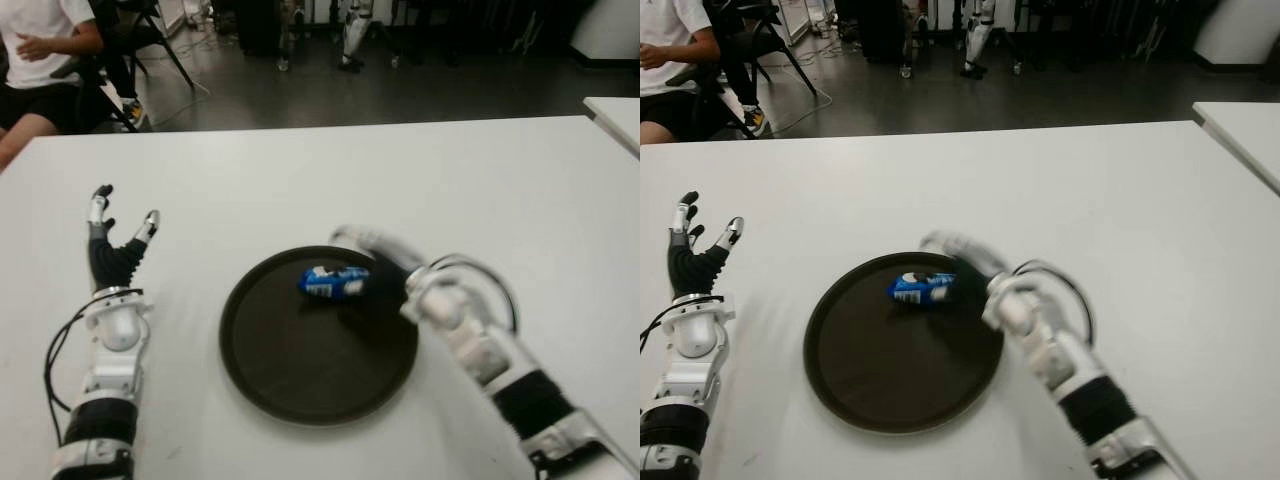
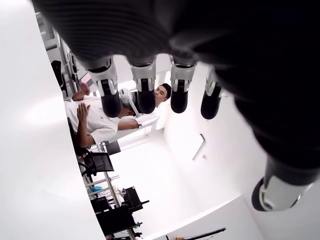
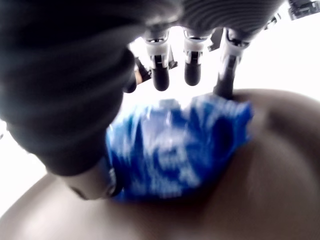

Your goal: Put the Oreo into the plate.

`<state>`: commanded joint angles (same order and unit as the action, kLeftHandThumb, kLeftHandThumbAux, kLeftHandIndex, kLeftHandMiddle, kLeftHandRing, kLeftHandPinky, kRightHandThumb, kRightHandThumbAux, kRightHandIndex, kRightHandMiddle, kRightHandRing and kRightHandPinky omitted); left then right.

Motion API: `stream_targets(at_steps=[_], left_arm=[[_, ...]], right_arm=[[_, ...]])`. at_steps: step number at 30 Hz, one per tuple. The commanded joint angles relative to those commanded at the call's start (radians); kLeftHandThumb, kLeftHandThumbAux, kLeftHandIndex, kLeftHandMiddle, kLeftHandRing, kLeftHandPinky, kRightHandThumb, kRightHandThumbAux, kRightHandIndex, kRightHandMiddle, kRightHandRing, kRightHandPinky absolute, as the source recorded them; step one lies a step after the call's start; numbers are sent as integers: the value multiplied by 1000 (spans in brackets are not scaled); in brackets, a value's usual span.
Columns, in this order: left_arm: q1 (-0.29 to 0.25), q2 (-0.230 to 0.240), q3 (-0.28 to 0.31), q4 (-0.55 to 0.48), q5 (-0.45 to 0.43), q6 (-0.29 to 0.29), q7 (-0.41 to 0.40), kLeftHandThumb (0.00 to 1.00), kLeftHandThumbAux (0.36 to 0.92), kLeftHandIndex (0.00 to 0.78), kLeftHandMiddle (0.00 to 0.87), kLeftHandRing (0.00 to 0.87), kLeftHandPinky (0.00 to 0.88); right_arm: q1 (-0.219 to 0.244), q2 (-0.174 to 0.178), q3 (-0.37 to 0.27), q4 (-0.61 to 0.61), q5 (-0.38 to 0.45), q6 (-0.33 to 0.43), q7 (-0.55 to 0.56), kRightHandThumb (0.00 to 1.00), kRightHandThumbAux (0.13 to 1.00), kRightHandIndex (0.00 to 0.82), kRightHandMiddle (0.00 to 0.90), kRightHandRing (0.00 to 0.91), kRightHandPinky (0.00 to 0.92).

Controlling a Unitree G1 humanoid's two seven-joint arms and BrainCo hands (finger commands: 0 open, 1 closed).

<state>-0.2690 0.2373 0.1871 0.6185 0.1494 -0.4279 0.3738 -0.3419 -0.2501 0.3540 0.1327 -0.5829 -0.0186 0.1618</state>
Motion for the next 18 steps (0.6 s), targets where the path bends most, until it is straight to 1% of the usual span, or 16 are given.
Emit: stream_targets(at_steps=[3,5,6,7,9,13,15,18], left_arm=[[-3,1,0,5,0,-2,0,0,595,16,0,0,0],[-6,2,1,10,-1,-3,0,0,595,16,0,0,0],[-6,2,1,12,-1,-4,0,0,595,16,0,0,0],[-7,3,1,13,-1,-4,0,0,595,16,0,0,0],[-9,4,1,16,-2,-5,-1,0,595,16,0,0,0],[-11,5,2,22,-2,-7,-1,0,595,16,0,0,0],[-12,6,2,24,-3,-8,-2,0,595,16,0,0,0],[-12,6,2,24,-3,-9,-1,0,595,16,0,0,0]], right_arm=[[21,6,-53,-20,43,-53,-67,136,727,0,0,0,1],[36,10,-82,-19,67,-99,-117,106,711,0,0,0,0],[40,13,-101,-6,84,-133,-149,92,703,0,0,0,0],[42,15,-113,4,96,-159,-173,60,692,0,0,0,0],[28,19,-136,61,124,-228,-218,30,677,0,0,0,0],[-4,15,-161,175,159,-325,-262,6,670,0,0,0,0],[-15,12,-175,224,180,-365,-272,3,671,0,0,0,0],[-21,13,-189,262,202,-402,-278,0,667,0,0,0,0]])
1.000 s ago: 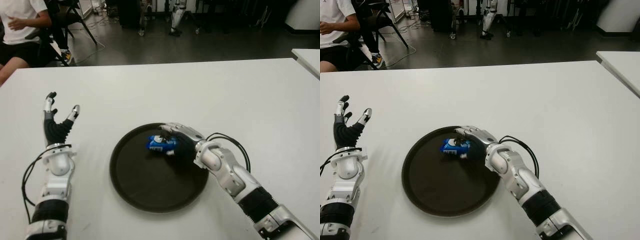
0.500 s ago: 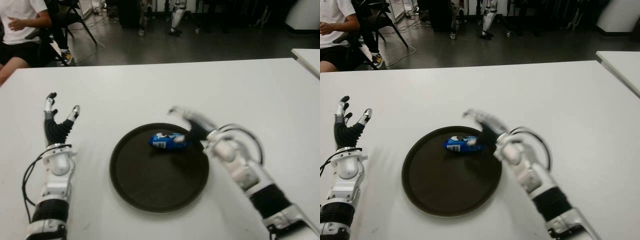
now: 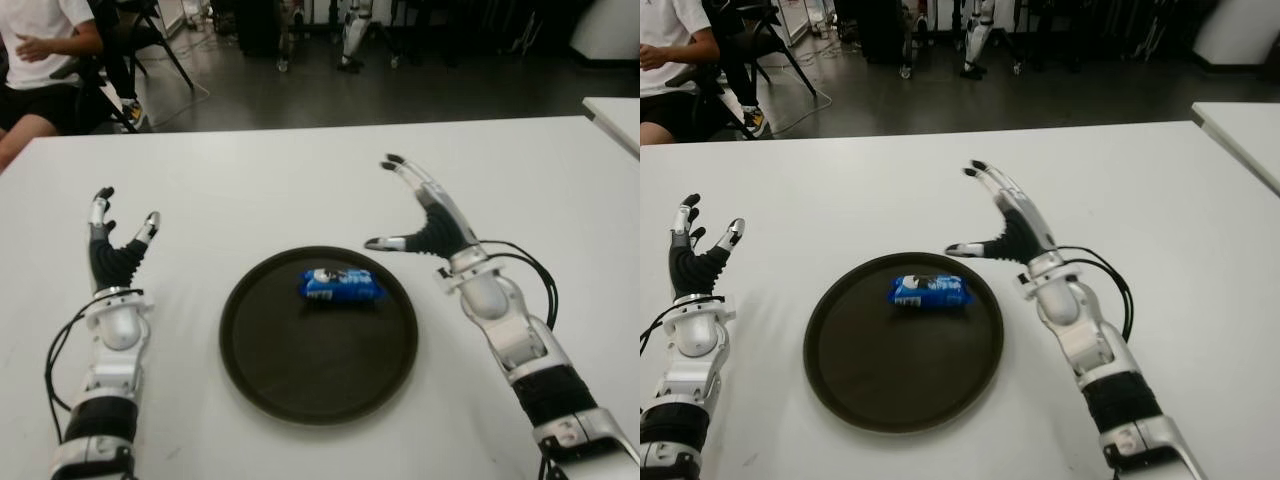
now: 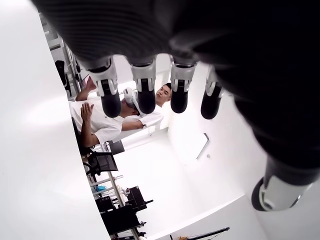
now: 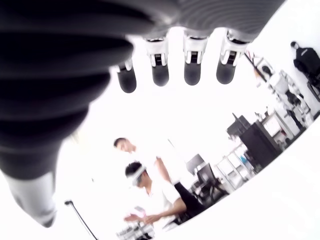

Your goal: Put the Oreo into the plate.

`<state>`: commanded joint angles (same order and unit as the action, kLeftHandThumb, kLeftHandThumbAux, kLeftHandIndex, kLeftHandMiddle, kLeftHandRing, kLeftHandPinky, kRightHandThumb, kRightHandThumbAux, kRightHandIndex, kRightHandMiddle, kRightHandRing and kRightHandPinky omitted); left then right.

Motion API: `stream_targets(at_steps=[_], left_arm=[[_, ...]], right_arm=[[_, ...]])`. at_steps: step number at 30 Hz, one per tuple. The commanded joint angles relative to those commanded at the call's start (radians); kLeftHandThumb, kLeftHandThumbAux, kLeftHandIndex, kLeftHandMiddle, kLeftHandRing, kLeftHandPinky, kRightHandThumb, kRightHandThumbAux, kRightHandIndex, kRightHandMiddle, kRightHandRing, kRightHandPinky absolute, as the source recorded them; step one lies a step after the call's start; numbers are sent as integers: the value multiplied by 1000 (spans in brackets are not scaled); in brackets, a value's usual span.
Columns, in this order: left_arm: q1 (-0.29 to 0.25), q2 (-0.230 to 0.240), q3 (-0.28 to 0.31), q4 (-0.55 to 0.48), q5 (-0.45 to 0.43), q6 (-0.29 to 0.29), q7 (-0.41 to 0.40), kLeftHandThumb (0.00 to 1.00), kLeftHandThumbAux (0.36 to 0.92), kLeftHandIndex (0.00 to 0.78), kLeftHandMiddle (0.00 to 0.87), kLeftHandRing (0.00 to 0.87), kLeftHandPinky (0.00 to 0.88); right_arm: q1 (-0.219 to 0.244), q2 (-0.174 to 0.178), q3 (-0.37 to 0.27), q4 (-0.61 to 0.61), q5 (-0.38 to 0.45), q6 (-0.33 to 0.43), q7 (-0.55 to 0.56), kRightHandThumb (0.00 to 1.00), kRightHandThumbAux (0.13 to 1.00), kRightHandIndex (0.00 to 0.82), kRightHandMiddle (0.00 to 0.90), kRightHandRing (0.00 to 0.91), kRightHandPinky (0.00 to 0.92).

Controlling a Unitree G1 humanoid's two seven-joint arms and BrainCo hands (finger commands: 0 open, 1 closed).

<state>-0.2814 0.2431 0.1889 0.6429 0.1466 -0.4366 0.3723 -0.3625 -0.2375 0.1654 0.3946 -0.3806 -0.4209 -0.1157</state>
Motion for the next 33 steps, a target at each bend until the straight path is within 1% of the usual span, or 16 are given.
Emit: stream_targets(at_steps=[9,13,16,21,24,25,26,28,31,33], left_arm=[[-1,2,1,4,-1,-2,-1,0,595,16,0,0,0],[-2,2,1,4,-1,-2,-1,0,595,16,0,0,0],[-2,2,1,4,-1,-2,-1,0,595,16,0,0,0],[-6,2,0,10,-1,-2,0,0,595,16,0,0,0],[-6,2,0,10,-1,-3,0,0,595,16,0,0,0],[-8,2,0,14,0,-4,1,0,595,16,0,0,0],[-9,1,-1,18,0,-5,2,0,595,16,0,0,0],[-11,1,-1,21,1,-6,3,0,595,16,0,0,0],[-12,1,-1,27,1,-9,3,0,595,16,0,0,0],[-13,1,-1,29,1,-10,3,0,595,16,0,0,0]], right_arm=[[-13,7,-31,44,39,-53,-9,0,622,0,0,0,0],[-15,20,-49,59,93,-105,0,0,632,0,0,0,0],[-18,25,-59,74,109,-140,-10,0,650,0,0,0,0],[-58,26,-97,162,140,-216,-29,0,668,0,0,0,0],[-122,36,-137,304,191,-271,-31,0,655,0,0,0,0],[-150,37,-153,376,203,-290,-40,0,645,0,0,0,0],[-168,37,-162,425,209,-304,-46,0,639,0,0,0,0],[-201,23,-179,537,209,-324,-64,0,622,0,0,0,0],[-224,4,-192,645,207,-341,-77,0,611,0,0,0,0],[-241,-18,-207,736,215,-314,-77,0,608,0,0,0,0]])
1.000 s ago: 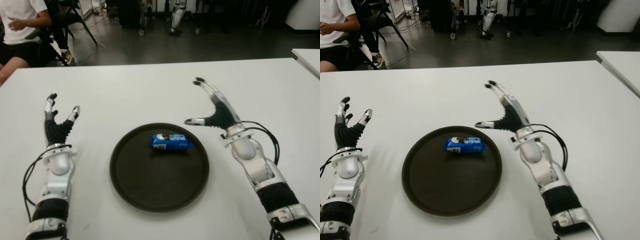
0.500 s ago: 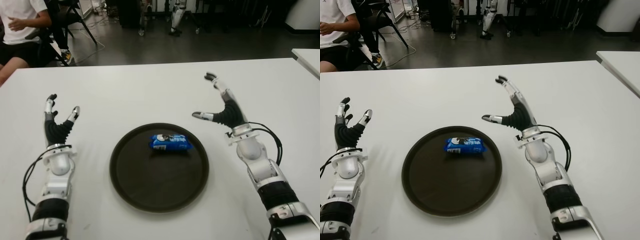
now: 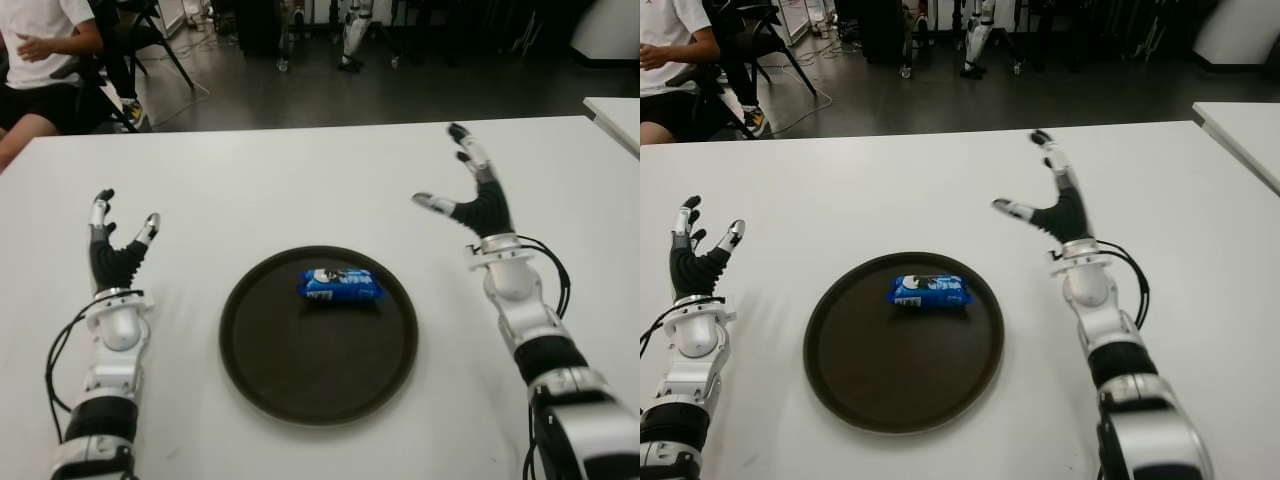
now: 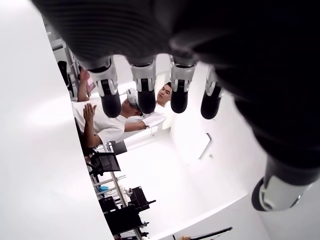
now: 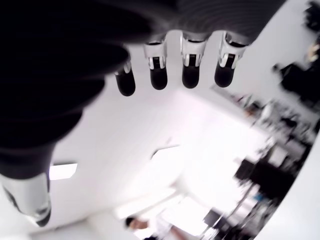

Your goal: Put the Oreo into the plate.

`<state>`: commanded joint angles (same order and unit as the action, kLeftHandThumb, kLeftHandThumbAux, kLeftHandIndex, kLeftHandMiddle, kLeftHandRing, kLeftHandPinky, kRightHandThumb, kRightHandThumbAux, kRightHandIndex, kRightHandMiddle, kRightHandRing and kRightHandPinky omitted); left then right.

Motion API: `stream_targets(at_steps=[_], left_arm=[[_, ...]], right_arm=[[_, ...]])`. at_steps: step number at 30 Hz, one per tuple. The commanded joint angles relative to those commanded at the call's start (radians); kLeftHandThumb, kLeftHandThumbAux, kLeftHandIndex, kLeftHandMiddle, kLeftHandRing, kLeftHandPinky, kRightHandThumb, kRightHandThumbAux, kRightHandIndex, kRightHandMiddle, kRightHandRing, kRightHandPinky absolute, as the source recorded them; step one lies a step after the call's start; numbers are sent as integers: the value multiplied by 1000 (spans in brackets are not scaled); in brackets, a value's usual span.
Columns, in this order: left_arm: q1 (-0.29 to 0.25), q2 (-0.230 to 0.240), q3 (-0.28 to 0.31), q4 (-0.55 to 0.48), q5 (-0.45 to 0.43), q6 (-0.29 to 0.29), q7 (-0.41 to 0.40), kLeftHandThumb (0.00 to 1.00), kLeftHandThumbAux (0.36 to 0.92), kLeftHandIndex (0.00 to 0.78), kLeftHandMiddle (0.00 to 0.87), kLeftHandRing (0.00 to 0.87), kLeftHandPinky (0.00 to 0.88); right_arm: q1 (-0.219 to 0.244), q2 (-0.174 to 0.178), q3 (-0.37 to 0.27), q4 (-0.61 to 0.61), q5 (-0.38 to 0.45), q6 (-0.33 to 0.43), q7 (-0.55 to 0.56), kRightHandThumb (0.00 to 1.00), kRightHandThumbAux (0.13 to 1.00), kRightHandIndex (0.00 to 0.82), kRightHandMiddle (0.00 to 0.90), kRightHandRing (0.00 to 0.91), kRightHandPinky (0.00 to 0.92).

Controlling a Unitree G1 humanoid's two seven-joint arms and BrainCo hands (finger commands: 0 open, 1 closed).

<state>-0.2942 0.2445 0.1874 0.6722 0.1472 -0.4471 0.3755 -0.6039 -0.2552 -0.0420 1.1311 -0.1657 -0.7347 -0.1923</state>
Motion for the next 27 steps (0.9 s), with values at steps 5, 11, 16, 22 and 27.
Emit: stream_targets(at_steps=[5,11,16,22,27], left_arm=[[-1,6,4,5,-5,-3,-6,0,595,16,0,0,0],[-2,12,7,15,-9,-12,-10,0,595,16,0,0,0],[-1,15,9,24,-11,-20,-12,0,595,16,0,0,0],[-3,18,12,36,-13,-30,-15,0,595,16,0,0,0],[-4,19,12,39,-14,-33,-15,0,595,16,0,0,0]], right_arm=[[-19,-8,-82,168,76,228,62,0,632,0,0,0,0],[-9,34,-77,177,65,265,16,0,639,0,0,0,0],[-22,36,-49,163,28,278,-45,0,638,0,0,0,0],[-24,44,-27,150,6,255,-89,0,635,0,0,0,0],[-22,51,-31,145,15,225,-92,0,653,0,0,0,0]])
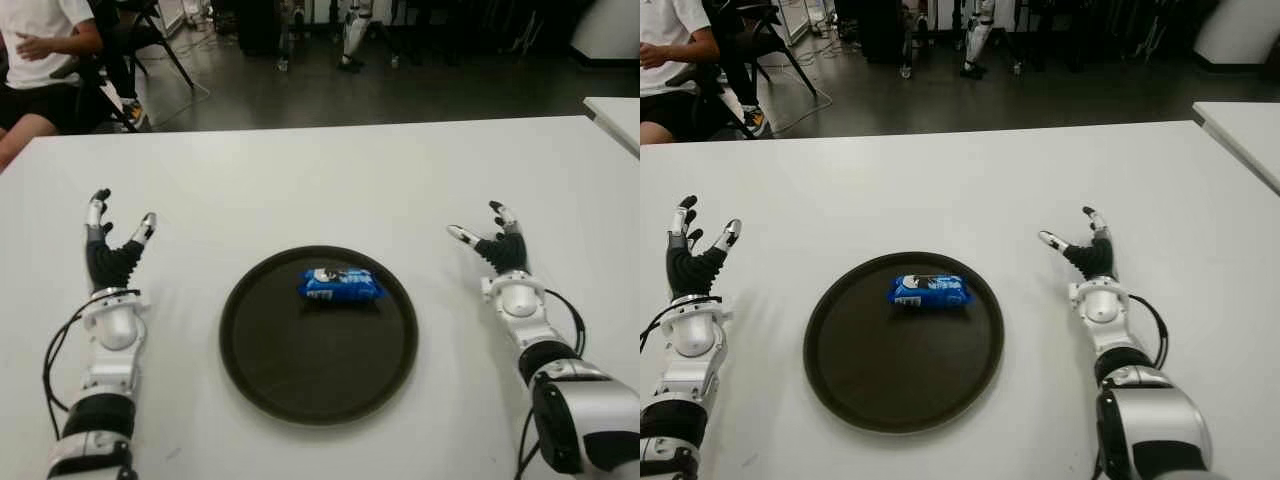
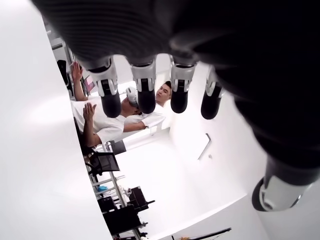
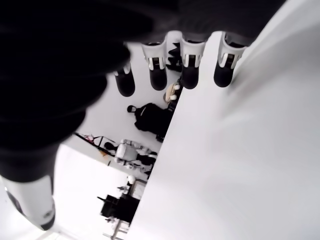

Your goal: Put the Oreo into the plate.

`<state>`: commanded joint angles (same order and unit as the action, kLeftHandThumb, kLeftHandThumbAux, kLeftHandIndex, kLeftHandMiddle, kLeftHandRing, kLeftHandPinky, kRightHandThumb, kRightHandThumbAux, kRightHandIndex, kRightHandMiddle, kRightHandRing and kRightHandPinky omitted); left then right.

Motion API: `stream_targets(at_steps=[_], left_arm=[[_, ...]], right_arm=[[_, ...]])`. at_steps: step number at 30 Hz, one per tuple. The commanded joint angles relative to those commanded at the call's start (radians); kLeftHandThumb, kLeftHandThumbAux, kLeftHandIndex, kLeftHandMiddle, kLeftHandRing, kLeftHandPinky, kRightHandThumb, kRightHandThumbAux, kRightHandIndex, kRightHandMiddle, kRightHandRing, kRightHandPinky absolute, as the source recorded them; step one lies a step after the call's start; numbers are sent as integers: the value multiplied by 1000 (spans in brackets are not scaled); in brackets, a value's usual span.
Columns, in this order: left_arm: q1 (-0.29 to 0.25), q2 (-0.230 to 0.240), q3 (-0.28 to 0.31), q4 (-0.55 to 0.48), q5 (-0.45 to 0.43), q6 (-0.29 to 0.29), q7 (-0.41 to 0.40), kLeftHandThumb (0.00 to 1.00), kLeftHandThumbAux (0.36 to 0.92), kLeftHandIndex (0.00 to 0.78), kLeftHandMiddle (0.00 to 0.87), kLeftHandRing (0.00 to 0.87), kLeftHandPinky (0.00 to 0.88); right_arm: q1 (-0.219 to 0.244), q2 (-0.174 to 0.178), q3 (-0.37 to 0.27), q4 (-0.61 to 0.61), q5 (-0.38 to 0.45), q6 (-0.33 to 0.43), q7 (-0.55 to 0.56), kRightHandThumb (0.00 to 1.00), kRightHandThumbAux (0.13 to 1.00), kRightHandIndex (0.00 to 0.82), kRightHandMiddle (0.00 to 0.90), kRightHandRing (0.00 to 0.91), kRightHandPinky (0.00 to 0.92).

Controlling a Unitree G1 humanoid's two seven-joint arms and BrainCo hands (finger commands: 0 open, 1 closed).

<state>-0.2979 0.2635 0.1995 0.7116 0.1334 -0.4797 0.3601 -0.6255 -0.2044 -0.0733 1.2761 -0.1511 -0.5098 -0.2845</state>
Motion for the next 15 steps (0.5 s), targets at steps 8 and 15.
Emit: stream_targets(at_steps=[8,15], left_arm=[[-1,1,-1,2,-1,-2,0,0,595,16,0,0,0],[-8,2,-1,12,-1,-3,1,0,595,16,0,0,0]], right_arm=[[1,-6,10,0,-11,-25,-6,0,661,0,0,0,0],[-8,-10,-11,6,16,-24,32,0,696,0,0,0,0]])
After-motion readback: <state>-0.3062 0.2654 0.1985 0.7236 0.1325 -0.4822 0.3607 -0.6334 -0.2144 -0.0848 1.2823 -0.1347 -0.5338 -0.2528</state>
